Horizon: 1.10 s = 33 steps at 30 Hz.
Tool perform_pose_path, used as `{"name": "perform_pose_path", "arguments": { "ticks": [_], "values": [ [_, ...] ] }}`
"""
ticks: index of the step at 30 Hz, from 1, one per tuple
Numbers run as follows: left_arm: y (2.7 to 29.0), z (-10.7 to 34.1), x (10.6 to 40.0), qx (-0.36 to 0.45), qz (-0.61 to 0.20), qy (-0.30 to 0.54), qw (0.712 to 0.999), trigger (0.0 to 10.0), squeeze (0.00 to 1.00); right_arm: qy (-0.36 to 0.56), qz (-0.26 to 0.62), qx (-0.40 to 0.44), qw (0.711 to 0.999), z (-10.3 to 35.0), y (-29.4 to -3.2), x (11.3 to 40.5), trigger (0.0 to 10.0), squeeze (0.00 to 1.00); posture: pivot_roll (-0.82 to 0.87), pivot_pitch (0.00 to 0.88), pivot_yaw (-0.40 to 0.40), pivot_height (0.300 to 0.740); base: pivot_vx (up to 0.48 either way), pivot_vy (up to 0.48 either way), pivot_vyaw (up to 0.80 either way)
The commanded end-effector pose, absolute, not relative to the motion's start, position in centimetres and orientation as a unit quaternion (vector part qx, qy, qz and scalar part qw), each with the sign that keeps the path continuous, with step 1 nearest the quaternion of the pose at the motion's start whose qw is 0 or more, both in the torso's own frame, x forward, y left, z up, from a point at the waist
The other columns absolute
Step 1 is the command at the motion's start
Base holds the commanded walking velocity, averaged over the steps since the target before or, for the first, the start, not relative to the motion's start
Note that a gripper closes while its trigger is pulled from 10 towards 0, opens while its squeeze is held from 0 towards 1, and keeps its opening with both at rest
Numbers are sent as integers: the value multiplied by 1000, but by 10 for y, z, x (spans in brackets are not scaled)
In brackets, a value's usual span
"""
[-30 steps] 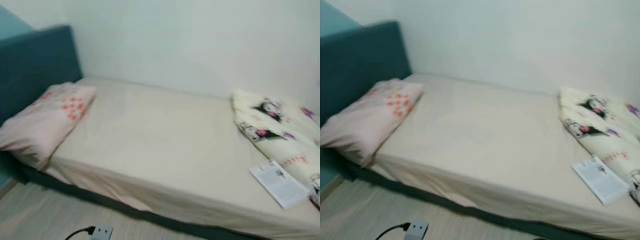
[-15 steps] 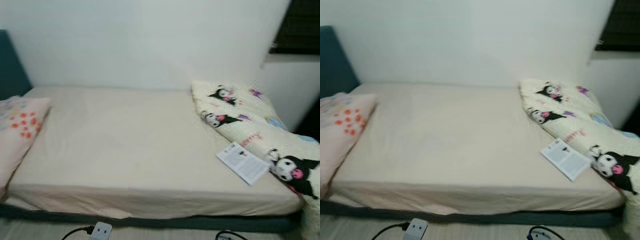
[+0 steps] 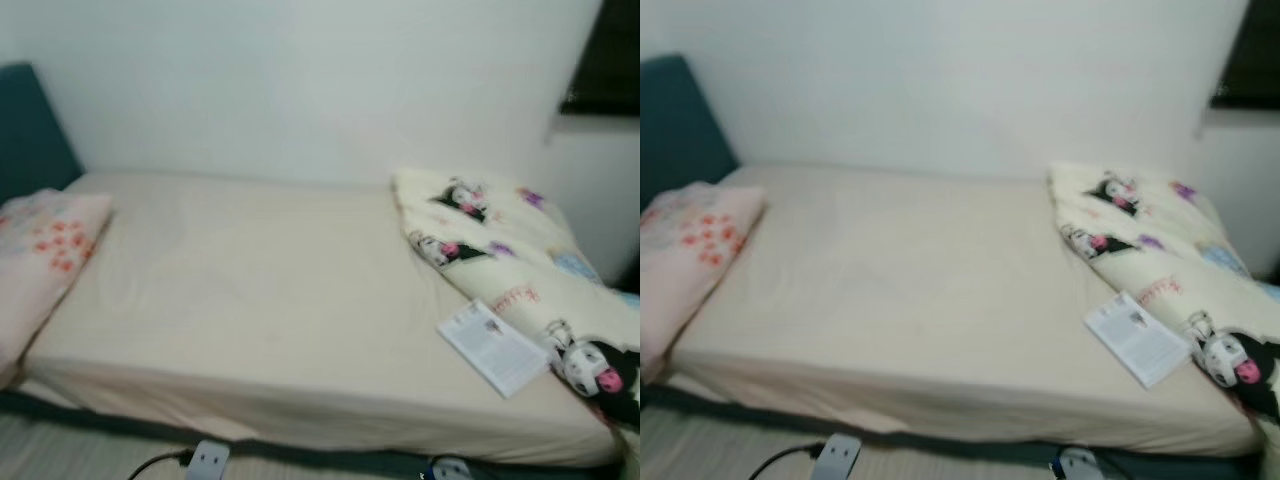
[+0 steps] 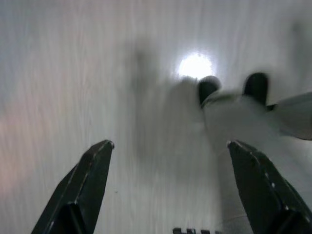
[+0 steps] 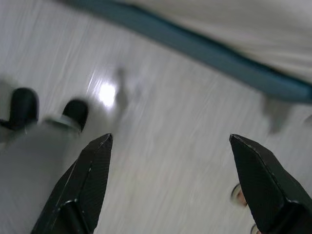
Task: Clean up the room
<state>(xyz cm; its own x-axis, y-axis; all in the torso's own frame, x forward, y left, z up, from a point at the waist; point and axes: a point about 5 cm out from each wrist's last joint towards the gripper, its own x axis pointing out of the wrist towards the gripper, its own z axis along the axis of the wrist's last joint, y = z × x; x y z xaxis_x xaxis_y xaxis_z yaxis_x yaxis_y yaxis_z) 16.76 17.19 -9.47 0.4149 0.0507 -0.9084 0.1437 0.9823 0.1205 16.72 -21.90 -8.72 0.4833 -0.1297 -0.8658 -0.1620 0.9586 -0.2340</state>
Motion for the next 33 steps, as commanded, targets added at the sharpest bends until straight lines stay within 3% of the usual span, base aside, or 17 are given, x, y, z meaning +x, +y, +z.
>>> {"name": "perform_pose_path", "arguments": {
  "ticks": [1,10,22,28,33],
  "values": [
    [171,-95,166,90,-31,545,833,10000,0,518,9,-135,845,-92,-214,158,10000,0,73,0,-11,729,0,-469,0],
    [171,-96,166,95,-36,547,831,10000,0,498,17,-120,859,-87,-210,170,10000,0,65,0,-5,729,0,-469,0],
    [171,-96,166,99,-41,546,831,10000,0,483,15,-134,865,-80,-222,181,10000,0,62,0,-5,729,0,-467,753],
    [171,-96,165,103,-44,545,831,10000,0,473,-2,-134,871,-76,-222,188,10000,0,56,0,1,729,0,-467,77],
    [172,-95,166,107,-44,544,831,10000,0,429,-14,-104,897,-62,-214,216,10000,0,52,0,2,729,0,-281,0]
  ]
}}
